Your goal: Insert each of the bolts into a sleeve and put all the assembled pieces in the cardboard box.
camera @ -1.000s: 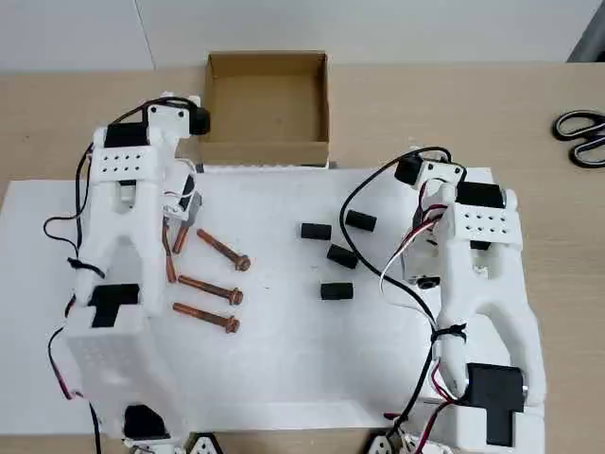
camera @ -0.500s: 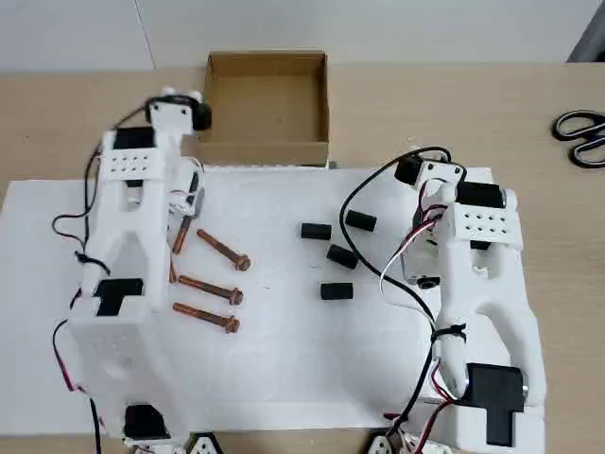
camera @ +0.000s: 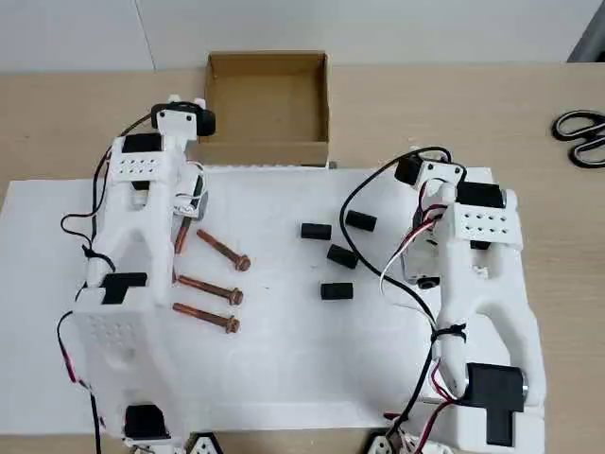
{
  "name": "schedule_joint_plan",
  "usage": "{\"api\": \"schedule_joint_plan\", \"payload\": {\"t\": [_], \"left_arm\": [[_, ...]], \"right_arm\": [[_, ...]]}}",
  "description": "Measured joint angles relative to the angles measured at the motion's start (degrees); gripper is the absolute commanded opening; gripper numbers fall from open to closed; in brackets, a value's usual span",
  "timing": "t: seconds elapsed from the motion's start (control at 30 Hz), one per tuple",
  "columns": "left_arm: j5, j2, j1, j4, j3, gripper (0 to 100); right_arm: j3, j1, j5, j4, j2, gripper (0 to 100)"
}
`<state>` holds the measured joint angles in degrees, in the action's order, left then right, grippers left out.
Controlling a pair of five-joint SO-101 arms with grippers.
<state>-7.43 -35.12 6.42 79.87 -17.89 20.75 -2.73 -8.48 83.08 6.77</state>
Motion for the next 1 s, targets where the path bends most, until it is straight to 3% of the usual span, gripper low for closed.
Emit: {"api": "schedule_joint_plan", "payload": {"t": [0.23,0.4,0.63,0.87,1.0], "left_arm": [[0.0,-1.8,-0.1,-0.7,-0.6,10],[1.8,-1.8,-0.4,-0.7,-0.6,1],[1.8,-1.9,-0.7,0.0,-1.0,1],[3.0,4.7,-0.4,1.7,-1.0,1],[2.9,12.6,-2.5,4.5,-1.0,1]], "right_arm": [[0.9,0.0,0.0,0.0,0.0,0.5],[0.9,0.0,0.0,-0.4,0.0,0.5],[0.9,0.0,0.0,-0.5,0.1,0.5],[-0.6,0.0,0.0,-0.4,0.4,0.4],[-6.9,1.1,0.0,5.0,0.4,0.4]]}}
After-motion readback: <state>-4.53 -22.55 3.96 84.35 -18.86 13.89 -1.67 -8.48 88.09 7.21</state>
